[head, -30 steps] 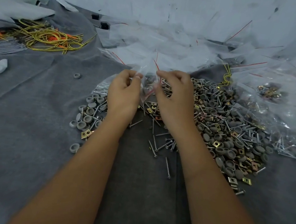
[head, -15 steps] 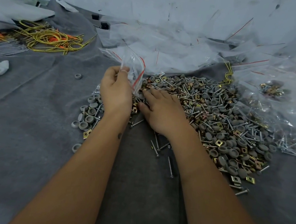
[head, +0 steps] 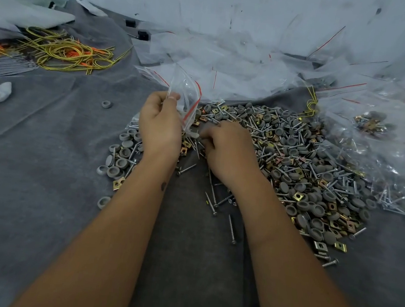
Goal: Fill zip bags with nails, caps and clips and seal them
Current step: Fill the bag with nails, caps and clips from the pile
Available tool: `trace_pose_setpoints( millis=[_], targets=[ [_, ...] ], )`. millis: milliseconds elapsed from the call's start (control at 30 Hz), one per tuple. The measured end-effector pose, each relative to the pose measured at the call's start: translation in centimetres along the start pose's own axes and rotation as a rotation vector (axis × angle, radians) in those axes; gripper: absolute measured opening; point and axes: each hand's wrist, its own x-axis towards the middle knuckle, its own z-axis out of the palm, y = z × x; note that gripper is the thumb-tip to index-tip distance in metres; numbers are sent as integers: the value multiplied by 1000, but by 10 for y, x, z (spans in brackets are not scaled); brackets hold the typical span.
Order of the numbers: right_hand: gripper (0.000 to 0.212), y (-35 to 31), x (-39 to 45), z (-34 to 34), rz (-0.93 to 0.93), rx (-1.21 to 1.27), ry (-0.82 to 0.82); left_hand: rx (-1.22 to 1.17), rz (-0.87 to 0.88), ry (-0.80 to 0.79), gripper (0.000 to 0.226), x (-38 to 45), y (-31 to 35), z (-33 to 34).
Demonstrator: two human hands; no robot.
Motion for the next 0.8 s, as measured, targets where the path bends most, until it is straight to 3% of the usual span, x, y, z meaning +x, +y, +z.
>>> trace_pose_setpoints(
  millis=[233,400,567,800],
  targets=[
    [13,-3,2,-2,57,125,54,81,12,-7,18,0,-2,0],
    [11,-3,4,-5,157,347,244,144,48,-41,13,0,-4,1],
    [8,-8,-2,-14,102,512,522,320,139,-213,15,-6,-7,2],
    [8,-6,-1,-4,103,438,354,260,120,-245,12,-8,-5,0]
  ],
)
